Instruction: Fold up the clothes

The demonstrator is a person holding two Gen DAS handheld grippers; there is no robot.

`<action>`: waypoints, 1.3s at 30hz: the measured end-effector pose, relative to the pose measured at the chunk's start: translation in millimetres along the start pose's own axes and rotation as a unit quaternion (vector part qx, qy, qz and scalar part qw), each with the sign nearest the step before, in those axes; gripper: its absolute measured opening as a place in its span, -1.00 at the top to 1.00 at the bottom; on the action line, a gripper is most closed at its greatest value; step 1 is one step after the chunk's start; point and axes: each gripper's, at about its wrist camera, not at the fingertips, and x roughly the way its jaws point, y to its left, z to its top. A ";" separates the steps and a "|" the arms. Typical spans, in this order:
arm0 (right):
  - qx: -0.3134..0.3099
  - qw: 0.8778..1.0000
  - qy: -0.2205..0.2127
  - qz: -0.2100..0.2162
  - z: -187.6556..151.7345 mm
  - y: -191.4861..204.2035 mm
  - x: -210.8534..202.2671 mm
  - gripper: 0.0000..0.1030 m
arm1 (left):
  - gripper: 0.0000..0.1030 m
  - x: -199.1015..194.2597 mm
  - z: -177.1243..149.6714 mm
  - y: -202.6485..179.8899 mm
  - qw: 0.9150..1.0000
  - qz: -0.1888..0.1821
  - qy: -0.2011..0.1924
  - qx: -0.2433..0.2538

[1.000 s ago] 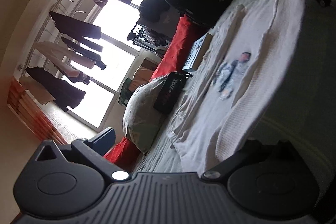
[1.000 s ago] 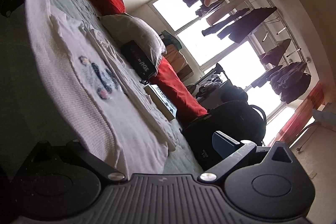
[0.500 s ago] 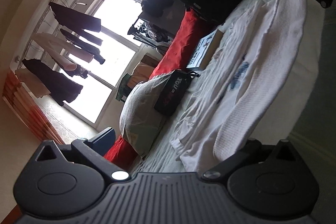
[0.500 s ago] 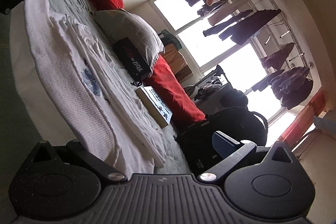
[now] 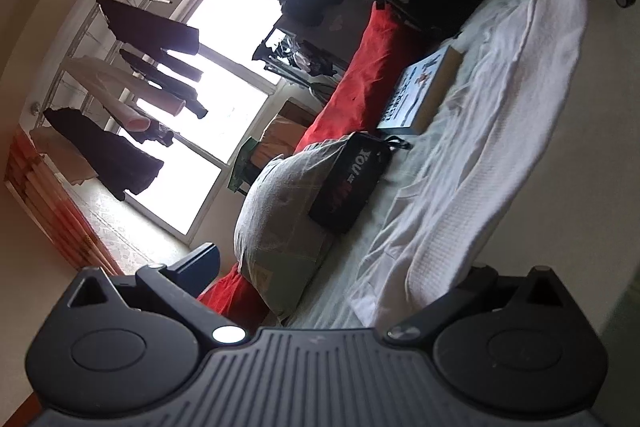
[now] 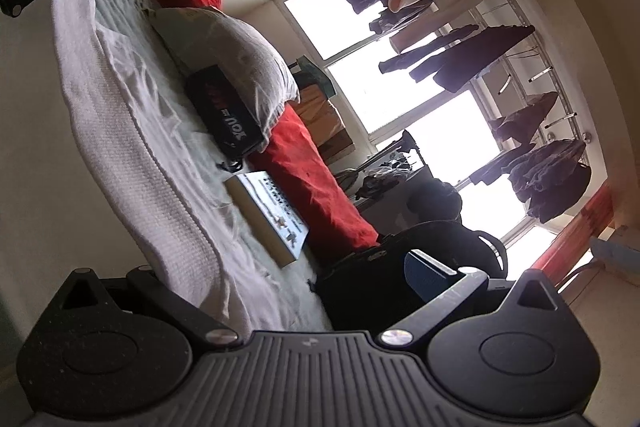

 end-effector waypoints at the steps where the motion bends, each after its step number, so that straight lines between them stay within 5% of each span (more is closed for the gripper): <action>1: 0.000 1.000 0.000 0.000 0.3 -0.7 6.4 -1.00 | -0.99 7.1 0.6 -0.4 1.000 -0.001 0.002 -0.004; 18: 0.001 1.000 0.006 0.012 4.1 -9.7 110.6 -1.00 | -0.99 106.9 10.8 -0.7 0.999 -0.006 0.026 -0.024; 31: 0.064 0.984 0.078 0.144 -12.9 -3.2 177.1 -1.00 | -0.99 166.3 -1.0 -14.4 0.991 -0.076 0.090 -0.062; 39: 0.100 0.961 0.106 0.234 -20.7 -44.9 152.9 -1.00 | -0.99 122.7 -8.7 13.7 0.988 -0.115 0.085 -0.050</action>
